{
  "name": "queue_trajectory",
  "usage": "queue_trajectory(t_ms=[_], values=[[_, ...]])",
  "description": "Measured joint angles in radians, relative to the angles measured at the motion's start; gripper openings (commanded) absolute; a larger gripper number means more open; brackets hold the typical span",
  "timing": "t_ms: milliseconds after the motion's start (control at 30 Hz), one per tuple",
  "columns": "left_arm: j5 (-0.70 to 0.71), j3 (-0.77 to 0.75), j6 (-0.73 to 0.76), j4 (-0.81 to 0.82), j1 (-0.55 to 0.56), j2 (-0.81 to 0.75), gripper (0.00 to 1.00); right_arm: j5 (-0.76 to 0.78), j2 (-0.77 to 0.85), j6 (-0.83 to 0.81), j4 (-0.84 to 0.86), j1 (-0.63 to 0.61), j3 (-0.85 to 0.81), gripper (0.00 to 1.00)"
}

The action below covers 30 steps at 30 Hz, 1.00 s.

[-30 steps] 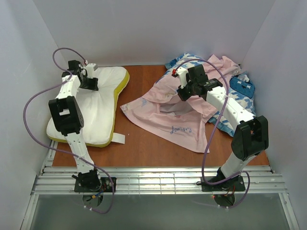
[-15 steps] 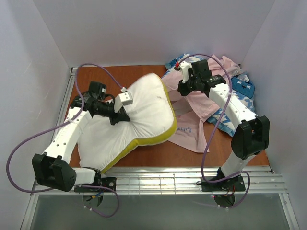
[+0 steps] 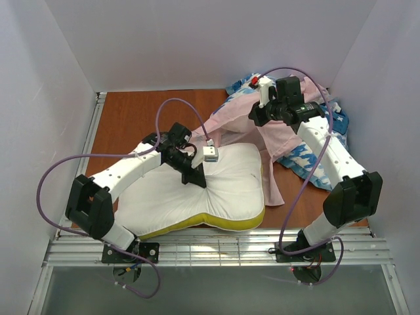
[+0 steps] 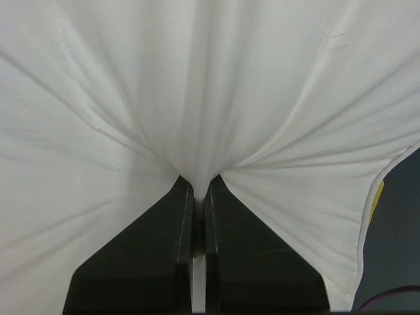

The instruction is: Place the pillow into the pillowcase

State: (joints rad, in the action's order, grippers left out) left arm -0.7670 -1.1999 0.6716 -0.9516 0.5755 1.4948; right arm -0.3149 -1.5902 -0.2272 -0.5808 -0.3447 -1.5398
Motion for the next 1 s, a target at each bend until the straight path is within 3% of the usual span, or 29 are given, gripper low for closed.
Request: queue_trajectory(t_ms=[167,367,667,900,933,967,1000], values=[[0.015,0.0,-0.094,0.065,0.006,0.042,0.0,-0.018,0.054,0.002,0.01,0.013,0.025,0.01],[0.032,-0.014,-0.247,0.193,-0.064,0.062,0.0,-0.034,0.127,-0.031,0.006,0.018,0.149,0.01],[0.279,-0.062,-0.484,0.369,-0.09,0.102,0.0,-0.058,0.142,-0.049,0.011,0.018,0.198,0.01],[0.479,-0.093,-0.561,0.474,0.0,0.19,0.0,-0.114,0.04,-0.011,0.019,0.018,0.129,0.01],[0.497,-0.093,-0.571,0.484,0.01,0.203,0.0,-0.118,0.03,-0.008,0.02,0.018,0.129,0.06],[0.509,-0.093,-0.583,0.492,0.014,0.215,0.0,-0.12,0.024,-0.005,0.017,0.018,0.129,0.21],[0.517,-0.093,-0.595,0.5,0.016,0.225,0.0,-0.117,0.023,0.002,0.012,0.018,0.129,0.28]])
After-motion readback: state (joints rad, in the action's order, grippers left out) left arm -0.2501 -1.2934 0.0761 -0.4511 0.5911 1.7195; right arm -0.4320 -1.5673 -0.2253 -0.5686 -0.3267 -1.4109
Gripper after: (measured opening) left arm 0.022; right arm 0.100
